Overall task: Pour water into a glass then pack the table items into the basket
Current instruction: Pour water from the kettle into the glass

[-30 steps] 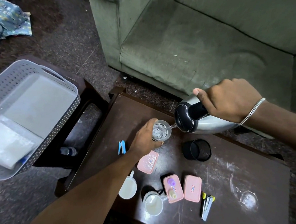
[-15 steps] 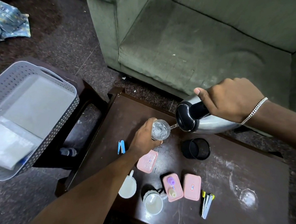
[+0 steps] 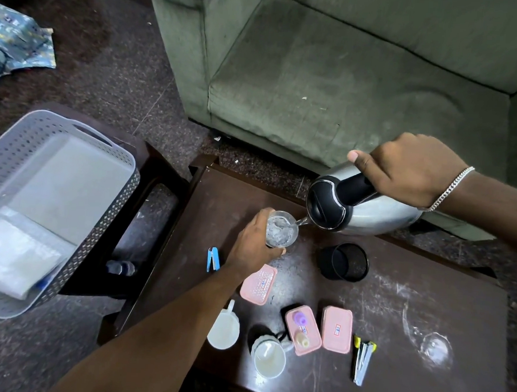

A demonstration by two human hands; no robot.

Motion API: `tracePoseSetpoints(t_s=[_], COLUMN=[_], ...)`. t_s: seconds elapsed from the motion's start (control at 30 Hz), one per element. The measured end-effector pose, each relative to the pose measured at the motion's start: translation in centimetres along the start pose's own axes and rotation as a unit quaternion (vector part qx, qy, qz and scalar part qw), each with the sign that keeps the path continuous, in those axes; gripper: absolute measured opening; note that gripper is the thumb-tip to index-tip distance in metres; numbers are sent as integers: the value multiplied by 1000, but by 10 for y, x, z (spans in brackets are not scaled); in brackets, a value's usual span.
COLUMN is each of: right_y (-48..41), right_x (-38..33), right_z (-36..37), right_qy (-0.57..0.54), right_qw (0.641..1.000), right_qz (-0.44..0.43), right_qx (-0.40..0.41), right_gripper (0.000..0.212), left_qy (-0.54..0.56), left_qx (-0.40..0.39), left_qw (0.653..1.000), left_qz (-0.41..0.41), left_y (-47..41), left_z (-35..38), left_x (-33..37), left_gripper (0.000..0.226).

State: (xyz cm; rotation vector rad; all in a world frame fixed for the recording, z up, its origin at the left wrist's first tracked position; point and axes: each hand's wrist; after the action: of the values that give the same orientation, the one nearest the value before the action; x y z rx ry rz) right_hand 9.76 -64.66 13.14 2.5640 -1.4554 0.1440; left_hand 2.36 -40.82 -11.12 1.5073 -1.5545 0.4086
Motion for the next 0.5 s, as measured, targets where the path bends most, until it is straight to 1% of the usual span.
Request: tracePoseSetpoints(t_s=[0.2, 0.3, 0.43, 0.5], right_y=[3, 2, 4, 4], right_x=[16, 21, 28, 31], right_z=[18, 29, 37, 37], right_qy=[-122, -168, -213, -233], right_qw=[991, 984, 972, 965], right_qz=[29, 49, 94, 124], right_qx=[-38, -43, -19, -2], right_gripper=[66, 65, 65, 65], left_qy=[10, 16, 17, 20], left_qx=[-5, -8, -11, -13], left_qw=[1000, 1000, 1000, 1000], left_qz=[0, 1, 7, 11], left_y=[-1, -2, -2, -1], left_z=[1, 0, 1, -1], left_x=[-2, -3, -5, -6], left_gripper=[90, 90, 92, 97])
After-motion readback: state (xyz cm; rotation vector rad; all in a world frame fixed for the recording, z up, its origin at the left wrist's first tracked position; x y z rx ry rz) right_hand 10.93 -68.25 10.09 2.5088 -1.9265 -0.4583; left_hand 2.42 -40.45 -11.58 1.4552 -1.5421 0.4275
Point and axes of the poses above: each hand's wrist, its own y-axis away from the middle knuckle, its own z-axis out of the palm, x = y × z, and after that the axes turned 8 degrees about -z, right-handed
